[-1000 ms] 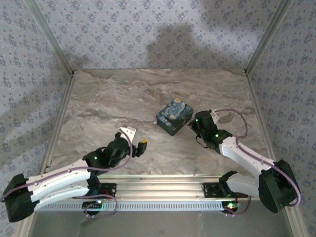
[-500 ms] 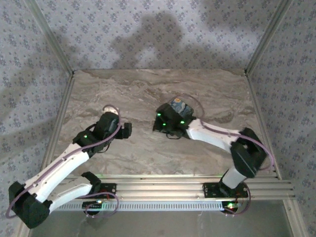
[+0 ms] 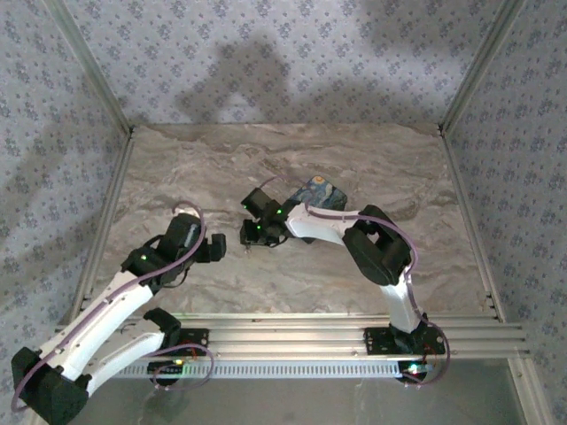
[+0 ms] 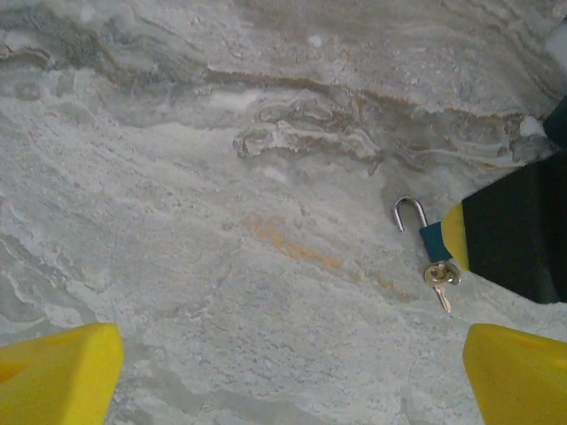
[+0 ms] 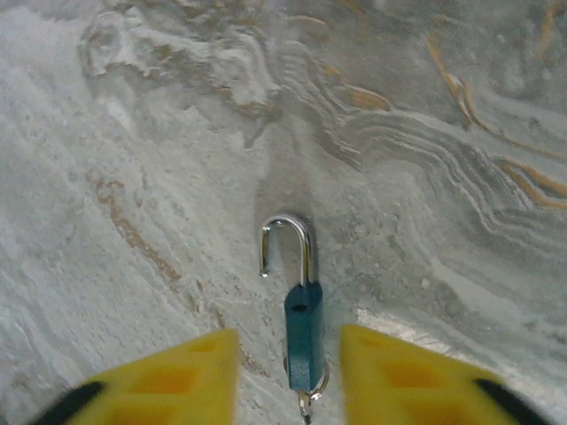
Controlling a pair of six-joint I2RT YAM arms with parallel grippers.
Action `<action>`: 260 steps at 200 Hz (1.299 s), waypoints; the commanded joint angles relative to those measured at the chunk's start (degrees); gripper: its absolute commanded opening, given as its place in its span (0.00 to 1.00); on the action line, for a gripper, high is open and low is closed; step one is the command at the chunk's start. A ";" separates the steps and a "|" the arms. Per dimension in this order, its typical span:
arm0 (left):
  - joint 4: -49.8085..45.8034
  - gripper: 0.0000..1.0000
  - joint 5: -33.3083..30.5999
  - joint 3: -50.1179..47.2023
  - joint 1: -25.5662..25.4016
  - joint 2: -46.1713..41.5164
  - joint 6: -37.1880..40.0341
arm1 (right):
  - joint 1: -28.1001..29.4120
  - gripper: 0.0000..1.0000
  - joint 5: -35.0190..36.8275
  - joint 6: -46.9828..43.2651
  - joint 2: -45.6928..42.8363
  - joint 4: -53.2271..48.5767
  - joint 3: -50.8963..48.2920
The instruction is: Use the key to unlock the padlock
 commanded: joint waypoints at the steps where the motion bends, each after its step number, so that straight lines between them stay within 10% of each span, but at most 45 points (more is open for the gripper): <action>1: -0.68 0.98 1.08 -0.26 0.52 -0.01 -0.16 | -0.02 0.46 1.30 -2.13 -2.39 -2.81 2.17; 96: 4.72 0.98 8.67 4.27 5.61 6.30 8.68 | -5.28 0.74 11.14 -9.63 -25.67 -11.94 -5.08; 185: 24.36 0.98 4.94 0.16 14.02 14.38 21.12 | -34.32 1.00 20.07 -20.85 -54.87 -10.47 -31.70; 260: 45.32 0.98 -3.16 -12.70 22.55 14.86 22.62 | -52.34 1.00 26.26 -35.31 -62.32 15.35 -52.63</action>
